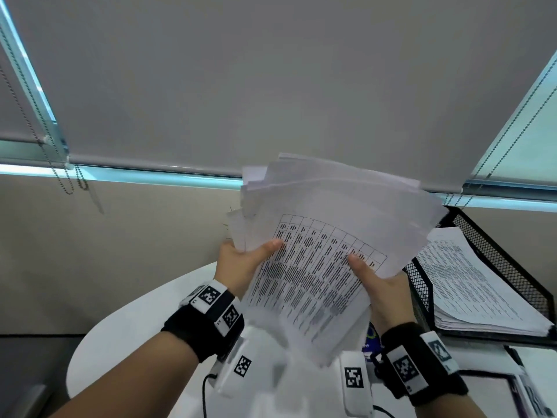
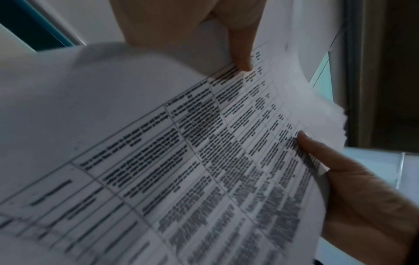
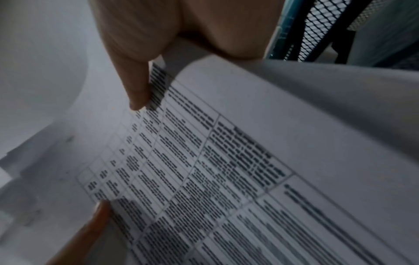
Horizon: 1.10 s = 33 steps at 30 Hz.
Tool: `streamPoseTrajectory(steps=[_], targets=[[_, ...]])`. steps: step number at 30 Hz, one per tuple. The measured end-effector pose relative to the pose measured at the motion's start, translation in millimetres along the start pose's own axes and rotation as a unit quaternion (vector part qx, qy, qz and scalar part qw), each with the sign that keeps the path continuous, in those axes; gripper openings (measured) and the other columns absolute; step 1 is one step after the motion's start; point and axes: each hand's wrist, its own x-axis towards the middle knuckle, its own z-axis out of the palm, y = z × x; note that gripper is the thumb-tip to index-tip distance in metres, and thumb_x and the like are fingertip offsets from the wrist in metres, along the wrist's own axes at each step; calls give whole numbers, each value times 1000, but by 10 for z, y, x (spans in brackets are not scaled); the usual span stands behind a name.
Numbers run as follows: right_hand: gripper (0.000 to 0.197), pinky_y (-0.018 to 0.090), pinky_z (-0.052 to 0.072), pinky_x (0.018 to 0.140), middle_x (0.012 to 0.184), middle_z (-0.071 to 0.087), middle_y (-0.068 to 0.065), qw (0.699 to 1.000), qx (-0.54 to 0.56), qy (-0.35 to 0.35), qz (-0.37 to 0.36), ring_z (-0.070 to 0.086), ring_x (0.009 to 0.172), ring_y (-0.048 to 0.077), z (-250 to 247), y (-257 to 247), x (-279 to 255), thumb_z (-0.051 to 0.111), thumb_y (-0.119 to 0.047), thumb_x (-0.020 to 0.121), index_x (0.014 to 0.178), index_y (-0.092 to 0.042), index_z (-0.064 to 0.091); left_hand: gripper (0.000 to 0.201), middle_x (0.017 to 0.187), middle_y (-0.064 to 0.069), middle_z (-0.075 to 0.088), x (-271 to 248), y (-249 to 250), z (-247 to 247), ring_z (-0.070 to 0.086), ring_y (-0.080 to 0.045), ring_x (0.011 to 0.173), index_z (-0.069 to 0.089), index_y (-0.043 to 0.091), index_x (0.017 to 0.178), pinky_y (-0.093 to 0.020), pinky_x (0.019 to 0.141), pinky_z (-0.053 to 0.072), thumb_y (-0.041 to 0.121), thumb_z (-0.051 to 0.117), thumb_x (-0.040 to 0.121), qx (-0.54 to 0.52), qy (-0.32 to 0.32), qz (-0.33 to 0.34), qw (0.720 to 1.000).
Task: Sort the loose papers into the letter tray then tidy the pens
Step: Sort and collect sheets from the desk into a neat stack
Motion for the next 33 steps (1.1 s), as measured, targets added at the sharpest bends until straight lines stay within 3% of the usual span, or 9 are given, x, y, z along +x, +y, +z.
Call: streamPoseTrajectory(steps=[2,4,6,11,18,22,26,31,33], targets=[[40,32,50,91,101,73,2,999,-22,-28,-3,68,93,12,-66,22,29,80,-31,67,103,-20,67,42,90,-8,73,-25,34,6,70,-22,90,67,8,95,-32,85,53,20,86,60,-25,10,15,1000],[52,18,49,82,109,71,6,997,-55,-51,24,67,85,4,-123,64,42,75,-37,65,109,-12,67,39,86,-3,73,-36,27,5,69,-14,84,63,10,94,-27,83,52,16,83,61,-45,15,5,999],[63,18,52,76,108,71,8,996,-55,-51,55,67,82,10,-165,123,42,73,-42,64,113,-3,65,26,72,4,73,-34,-18,-25,70,-7,74,62,16,84,-22,75,54,8,80,67,-41,-2,-11,999],[55,20,44,88,106,71,-17,995,-22,-85,55,64,97,-5,-158,236,-44,82,-39,66,115,-31,59,61,83,-1,75,-25,-301,-187,70,-24,90,69,17,84,-33,78,56,40,89,31,51,-80,-57,994],[90,27,47,91,108,72,-8,997,11,-63,45,66,103,7,-7,200,-2,85,-60,40,118,-23,61,30,85,-3,70,-35,-260,-68,66,-17,83,63,19,80,-25,74,50,1,81,64,13,-25,-39,999],[40,33,39,102,103,69,-16,996,-21,-82,40,61,103,0,11,88,62,80,-43,65,100,-39,62,33,91,-5,72,19,-185,-59,69,-17,86,66,17,88,-29,80,54,5,83,63,21,-30,-14,999],[29,35,48,93,98,74,-9,998,-1,-69,11,69,95,6,-3,9,102,81,-24,65,89,-38,71,34,91,-4,73,69,-167,-98,69,-17,88,66,18,90,-37,86,55,7,84,62,64,-62,-21,996],[52,19,55,77,96,74,-12,996,26,-83,-3,69,89,0,-45,-41,115,83,-17,64,110,-24,61,33,91,-3,73,56,-66,-28,69,-17,90,66,19,90,-33,84,55,4,81,65,40,-76,-10,996],[58,24,54,79,103,73,-5,996,60,-65,-3,69,96,6,-72,-61,134,80,-17,65,119,-18,58,35,90,-4,72,71,25,-5,69,-17,87,65,18,92,-31,81,56,5,81,63,26,-79,2,996]])
